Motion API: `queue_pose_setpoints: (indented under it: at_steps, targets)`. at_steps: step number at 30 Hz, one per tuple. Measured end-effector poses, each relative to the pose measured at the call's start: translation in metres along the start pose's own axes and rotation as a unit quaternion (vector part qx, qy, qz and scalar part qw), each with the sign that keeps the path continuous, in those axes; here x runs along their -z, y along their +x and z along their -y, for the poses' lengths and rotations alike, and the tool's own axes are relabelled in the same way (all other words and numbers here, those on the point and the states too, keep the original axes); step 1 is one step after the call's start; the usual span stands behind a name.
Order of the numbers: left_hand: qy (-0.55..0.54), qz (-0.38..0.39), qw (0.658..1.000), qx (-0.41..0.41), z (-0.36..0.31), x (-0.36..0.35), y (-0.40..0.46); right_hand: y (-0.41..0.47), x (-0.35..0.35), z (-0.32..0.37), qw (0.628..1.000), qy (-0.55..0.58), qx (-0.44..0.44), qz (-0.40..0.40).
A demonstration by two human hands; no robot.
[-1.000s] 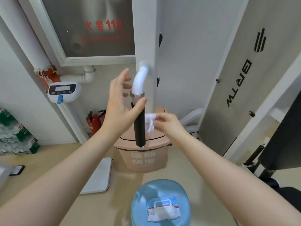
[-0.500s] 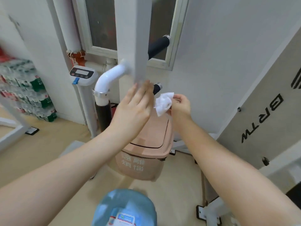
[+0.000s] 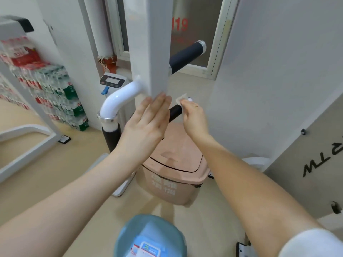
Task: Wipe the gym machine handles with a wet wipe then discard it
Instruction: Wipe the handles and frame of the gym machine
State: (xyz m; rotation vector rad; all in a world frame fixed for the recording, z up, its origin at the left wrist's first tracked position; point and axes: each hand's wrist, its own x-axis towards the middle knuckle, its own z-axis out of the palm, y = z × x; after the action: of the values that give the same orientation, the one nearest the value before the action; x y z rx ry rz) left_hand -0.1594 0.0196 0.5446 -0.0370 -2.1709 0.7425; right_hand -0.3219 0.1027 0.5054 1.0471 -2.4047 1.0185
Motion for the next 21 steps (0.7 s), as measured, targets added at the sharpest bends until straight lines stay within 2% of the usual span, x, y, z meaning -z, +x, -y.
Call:
queue_pose_setpoints:
  at_steps: [1, 4, 5, 7, 9, 11, 12, 15, 16, 19, 21]
  targets:
    - [-0.002, 0.003, 1.0, -0.003, 0.002, 0.0, 0.0, -0.001, -0.001, 0.007, 1.0, 0.019, 0.002, 0.017]
    - [-0.014, 0.025, 1.0, -0.013, 0.006, 0.003, -0.002, -0.013, 0.002, 0.041, 0.984, 0.021, 0.123, 0.127]
    - [-0.018, 0.026, 0.999, -0.013, 0.007, 0.004, -0.003, -0.015, 0.004, 0.045, 0.979, 0.03, 0.148, 0.139]
    - [-0.025, 0.02, 0.999, -0.014, 0.009, 0.004, -0.004, -0.011, 0.005, 0.036, 0.98, 0.056, 0.151, 0.116]
    - [-0.036, 0.008, 0.999, -0.013, 0.01, 0.004, -0.004, -0.002, 0.001, 0.011, 0.994, 0.056, 0.07, 0.063]
    - [-0.044, 0.003, 0.999, -0.013, 0.01, 0.005, -0.003, 0.0, 0.002, 0.009, 0.998, 0.044, 0.017, 0.043]
    - [-0.045, 0.005, 0.999, -0.014, 0.01, 0.006, -0.003, -0.001, 0.004, 0.018, 0.996, 0.053, 0.04, 0.054]
    - [-0.046, 0.013, 0.999, -0.014, 0.01, 0.008, -0.006, -0.015, 0.007, 0.032, 0.972, 0.088, 0.185, 0.118]
    - [-0.045, 0.012, 0.999, -0.013, 0.011, 0.009, -0.007, -0.012, 0.008, 0.027, 0.969, 0.086, 0.196, 0.126]
    - [-0.047, 0.009, 0.999, -0.016, 0.011, 0.009, -0.006, 0.002, 0.008, 0.008, 0.99, 0.062, 0.103, 0.078]
    - [-0.043, 0.012, 0.999, -0.018, 0.009, 0.007, -0.005, -0.002, 0.009, 0.021, 0.986, 0.06, 0.117, 0.104]
